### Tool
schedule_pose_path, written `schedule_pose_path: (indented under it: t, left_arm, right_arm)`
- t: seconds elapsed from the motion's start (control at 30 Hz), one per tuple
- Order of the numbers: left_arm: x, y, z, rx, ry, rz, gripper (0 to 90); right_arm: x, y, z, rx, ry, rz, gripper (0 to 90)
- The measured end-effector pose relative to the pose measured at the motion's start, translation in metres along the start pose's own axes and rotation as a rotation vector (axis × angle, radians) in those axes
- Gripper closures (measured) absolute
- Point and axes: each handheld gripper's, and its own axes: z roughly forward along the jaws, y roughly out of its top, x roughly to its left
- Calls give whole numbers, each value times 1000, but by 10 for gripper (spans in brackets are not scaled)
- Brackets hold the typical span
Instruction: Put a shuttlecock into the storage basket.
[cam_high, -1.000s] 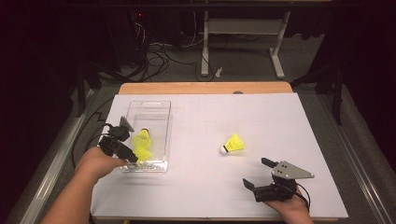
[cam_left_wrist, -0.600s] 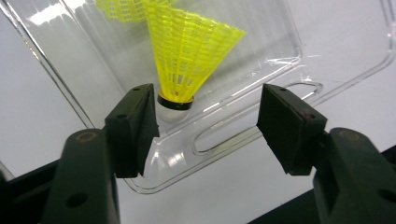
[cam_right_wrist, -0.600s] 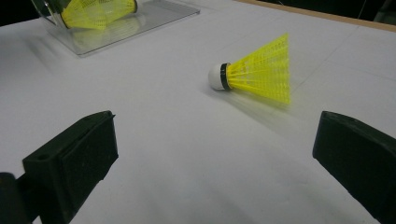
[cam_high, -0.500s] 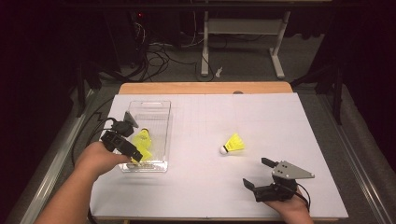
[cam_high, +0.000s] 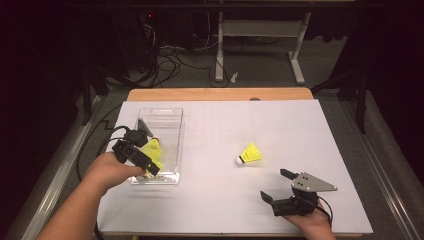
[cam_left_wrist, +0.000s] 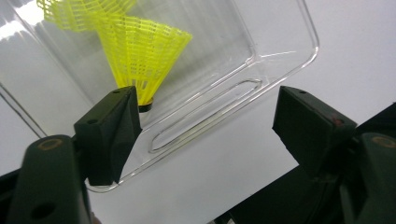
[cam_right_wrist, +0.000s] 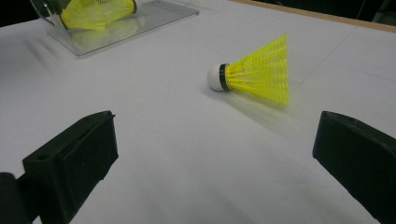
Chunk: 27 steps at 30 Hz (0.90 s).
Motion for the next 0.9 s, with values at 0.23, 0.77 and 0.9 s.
schedule_pose_path:
  t: [0.23, 0.77, 0.9]
  left_arm:
    - [-5, 0, 1, 1, -11, 15, 166]
    - [-26, 4, 9, 28, 1, 72, 25]
    - [-31, 8, 12, 35, 0, 85, 7]
  right_arm:
    - [0, 0, 0, 1, -3, 2, 5]
    - [0, 0, -1, 0, -4, 5, 6]
    - [0, 0, -1, -1, -5, 6, 5]
